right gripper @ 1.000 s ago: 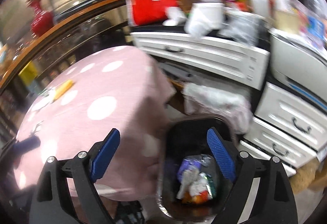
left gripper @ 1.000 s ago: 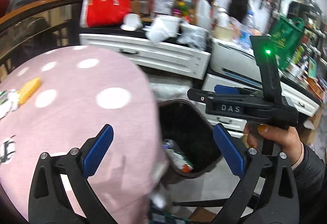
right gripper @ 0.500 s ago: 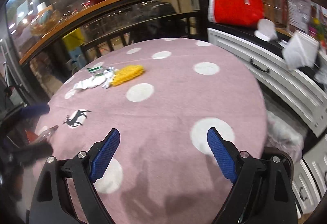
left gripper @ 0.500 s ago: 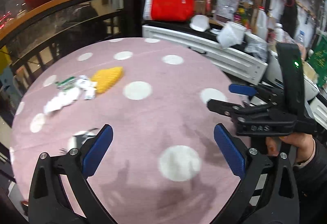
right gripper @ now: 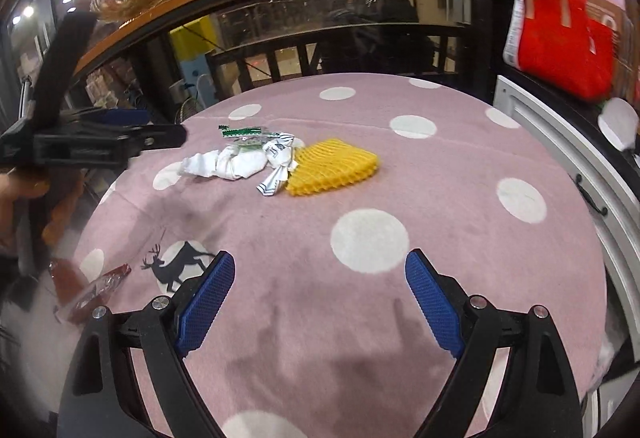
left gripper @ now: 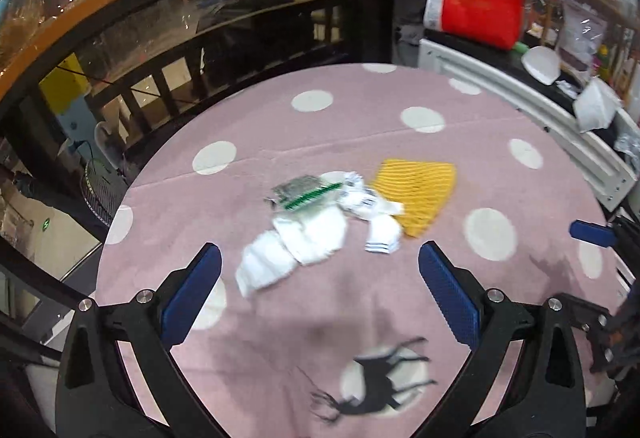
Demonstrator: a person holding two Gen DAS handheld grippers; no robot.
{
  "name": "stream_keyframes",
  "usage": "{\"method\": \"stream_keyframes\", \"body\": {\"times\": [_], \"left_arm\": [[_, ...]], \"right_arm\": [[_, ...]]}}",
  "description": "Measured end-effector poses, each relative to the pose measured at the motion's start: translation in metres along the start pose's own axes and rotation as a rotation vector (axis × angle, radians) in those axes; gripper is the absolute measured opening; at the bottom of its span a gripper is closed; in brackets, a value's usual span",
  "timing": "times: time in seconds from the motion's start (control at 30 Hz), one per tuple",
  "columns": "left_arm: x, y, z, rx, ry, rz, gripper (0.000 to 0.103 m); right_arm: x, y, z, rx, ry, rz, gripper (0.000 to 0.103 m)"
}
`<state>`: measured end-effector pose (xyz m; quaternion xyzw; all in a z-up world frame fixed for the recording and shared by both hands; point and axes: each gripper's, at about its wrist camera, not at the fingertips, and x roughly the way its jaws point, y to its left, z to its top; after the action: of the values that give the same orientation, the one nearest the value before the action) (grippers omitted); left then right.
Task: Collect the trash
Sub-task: 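Grasp the white tissue with the left tool while right tool grasps striped wrapper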
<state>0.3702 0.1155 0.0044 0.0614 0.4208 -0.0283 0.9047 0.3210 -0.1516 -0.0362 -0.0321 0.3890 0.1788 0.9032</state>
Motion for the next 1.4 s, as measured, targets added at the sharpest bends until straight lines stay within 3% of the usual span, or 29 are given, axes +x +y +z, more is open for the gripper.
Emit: {"method": "stream_keyframes", "body": {"times": [0.13,0.3,0.47,0.63,0.73,0.87,0.97,1.23,1.4], "left_arm": [[0.032,0.008,0.016,-0.020,0.043,-0.005,0.097],[0.064,0.009,0.024,-0.016,0.077,-0.010,0.097],[0.068,0.026,0.018,-0.030,0.081,-0.084,0.097],[0.073,0.040,0.005,0.011,0.108,-0.109,0.097],[0.084,0.036,-0.003,0.054,0.148,-0.087,0.083],[0.100,0.026,-0.015,0.094,0.213,-0.107,0.039],[0.094,0.019,-0.021,0.115,0.197,-0.111,0.012],[0.054,0.028,-0.028,0.059,0.143,-0.098,0.008],[0.027,0.030,-0.037,0.029,0.111,-0.115,0.008]], "right_arm": [[0.024,0.005,0.016,-0.010,0.022,0.025,0.085],[0.053,0.016,0.037,-0.037,0.047,0.037,0.077],[0.079,0.026,0.054,-0.080,0.061,0.031,0.067],[0.098,0.019,0.064,-0.033,0.078,0.045,0.060],[0.107,0.020,0.069,-0.018,0.091,0.054,0.056],[0.112,0.024,0.073,-0.024,0.093,0.047,0.056],[0.115,0.028,0.075,-0.034,0.094,0.047,0.056],[0.136,0.043,0.081,-0.081,0.116,0.047,0.047],[0.158,0.047,0.082,-0.093,0.153,0.005,0.024]]}}
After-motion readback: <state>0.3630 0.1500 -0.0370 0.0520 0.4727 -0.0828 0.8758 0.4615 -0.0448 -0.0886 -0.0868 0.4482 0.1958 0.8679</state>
